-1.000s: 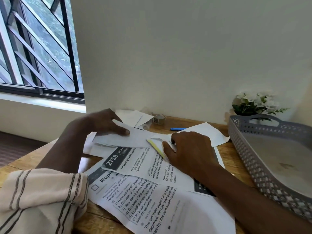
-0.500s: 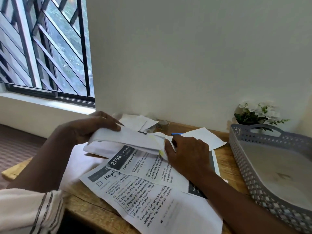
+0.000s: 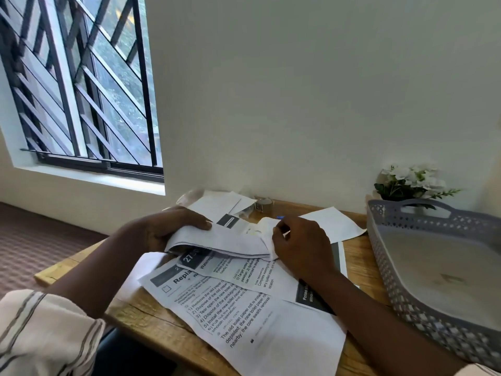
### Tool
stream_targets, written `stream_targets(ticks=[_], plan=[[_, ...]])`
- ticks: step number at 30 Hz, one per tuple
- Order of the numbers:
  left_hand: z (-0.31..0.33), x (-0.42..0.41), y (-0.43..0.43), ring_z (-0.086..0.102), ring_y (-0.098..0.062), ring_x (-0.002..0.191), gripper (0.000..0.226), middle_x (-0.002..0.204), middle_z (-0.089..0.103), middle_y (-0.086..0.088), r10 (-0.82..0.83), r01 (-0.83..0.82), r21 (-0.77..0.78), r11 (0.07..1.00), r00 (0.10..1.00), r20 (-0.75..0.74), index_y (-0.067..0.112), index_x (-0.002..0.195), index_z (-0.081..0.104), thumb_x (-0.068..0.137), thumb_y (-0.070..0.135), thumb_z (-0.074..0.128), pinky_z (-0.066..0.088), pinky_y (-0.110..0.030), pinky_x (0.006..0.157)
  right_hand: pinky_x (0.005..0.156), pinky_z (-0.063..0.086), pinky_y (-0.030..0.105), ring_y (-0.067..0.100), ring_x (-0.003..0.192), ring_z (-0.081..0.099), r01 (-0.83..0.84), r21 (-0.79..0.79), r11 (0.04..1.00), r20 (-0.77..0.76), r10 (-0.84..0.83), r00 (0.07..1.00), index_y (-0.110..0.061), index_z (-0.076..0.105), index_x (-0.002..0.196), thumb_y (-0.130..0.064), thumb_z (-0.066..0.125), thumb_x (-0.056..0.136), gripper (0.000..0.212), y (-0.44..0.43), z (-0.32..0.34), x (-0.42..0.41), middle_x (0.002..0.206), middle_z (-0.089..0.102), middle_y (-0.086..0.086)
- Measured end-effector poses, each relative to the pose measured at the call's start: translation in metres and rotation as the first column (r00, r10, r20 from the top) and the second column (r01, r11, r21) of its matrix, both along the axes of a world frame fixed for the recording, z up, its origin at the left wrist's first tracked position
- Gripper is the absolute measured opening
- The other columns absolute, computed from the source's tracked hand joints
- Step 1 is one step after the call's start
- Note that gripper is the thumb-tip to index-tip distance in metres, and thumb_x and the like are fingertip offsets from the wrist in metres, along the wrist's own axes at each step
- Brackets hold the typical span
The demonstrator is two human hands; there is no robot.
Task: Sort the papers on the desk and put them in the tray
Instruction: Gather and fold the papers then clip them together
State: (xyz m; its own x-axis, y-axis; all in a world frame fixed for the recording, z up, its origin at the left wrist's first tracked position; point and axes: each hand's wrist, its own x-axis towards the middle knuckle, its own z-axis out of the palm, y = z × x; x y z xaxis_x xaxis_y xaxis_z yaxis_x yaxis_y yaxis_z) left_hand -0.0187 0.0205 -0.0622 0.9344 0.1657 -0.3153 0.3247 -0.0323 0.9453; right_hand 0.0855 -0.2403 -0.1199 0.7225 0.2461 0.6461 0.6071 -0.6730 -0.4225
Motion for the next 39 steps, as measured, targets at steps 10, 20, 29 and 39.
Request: stream_targets(ticks=[10, 20, 29, 39], plan=[[-0.011, 0.007, 0.011, 0.072, -0.043, 0.099, 0.055, 0.127, 0.067, -0.033, -0.046, 0.045, 0.058, 0.997, 0.999, 0.009, -0.001, 0.131, 0.067, 0.079, 0.011, 0.08, 0.066, -0.047, 0.073, 0.08, 0.046, 0.032, 0.015, 0.102, 0.06, 0.0, -0.297, 0.955, -0.078, -0.024, 0.997, -0.03, 0.074, 0.1, -0.07, 0.053, 0.087, 0.047, -0.004, 0.003, -0.003, 0.101, 0.07, -0.01], [-0.009, 0.023, -0.032, 0.077, -0.037, 0.086, 0.021, 0.099, 0.079, -0.022, 0.124, -0.146, 0.267, 0.953, 0.987, 0.097, 0.002, 0.105, 0.077, 0.084, 0.007, 0.08, 0.066, -0.043, 0.069, 0.074, 0.044, 0.033, 0.02, 0.093, 0.061, -0.032, -0.156, 0.987, -0.112, 0.014, 0.994, -0.021, 0.075, 0.093, -0.049, 0.047, 0.1, 0.04, -0.002, -0.001, 0.001, 0.092, 0.073, -0.002], [-0.015, 0.043, -0.054, 0.073, -0.025, 0.093, 0.038, 0.104, 0.075, -0.007, 0.098, -0.163, 0.544, 0.823, 0.984, 0.148, 0.016, 0.107, 0.078, 0.078, 0.038, 0.088, 0.062, -0.041, 0.088, 0.09, 0.043, 0.033, 0.018, 0.109, 0.059, -0.224, -0.218, 0.95, -0.176, 0.188, 0.966, -0.031, 0.072, 0.118, -0.04, 0.05, 0.097, 0.032, -0.001, 0.001, -0.004, 0.114, 0.068, -0.001], [-0.011, 0.013, -0.032, 0.075, -0.037, 0.102, 0.041, 0.118, 0.07, -0.016, 0.063, -0.084, 0.318, 0.944, 0.995, 0.074, 0.018, 0.116, 0.072, 0.079, 0.006, 0.085, 0.065, -0.045, 0.08, 0.109, 0.034, 0.051, 0.031, 0.125, 0.051, -0.067, -0.507, 0.859, -0.249, -0.071, 0.966, -0.029, 0.056, 0.134, -0.063, 0.015, 0.101, 0.063, 0.0, 0.003, -0.007, 0.131, 0.063, 0.005]])
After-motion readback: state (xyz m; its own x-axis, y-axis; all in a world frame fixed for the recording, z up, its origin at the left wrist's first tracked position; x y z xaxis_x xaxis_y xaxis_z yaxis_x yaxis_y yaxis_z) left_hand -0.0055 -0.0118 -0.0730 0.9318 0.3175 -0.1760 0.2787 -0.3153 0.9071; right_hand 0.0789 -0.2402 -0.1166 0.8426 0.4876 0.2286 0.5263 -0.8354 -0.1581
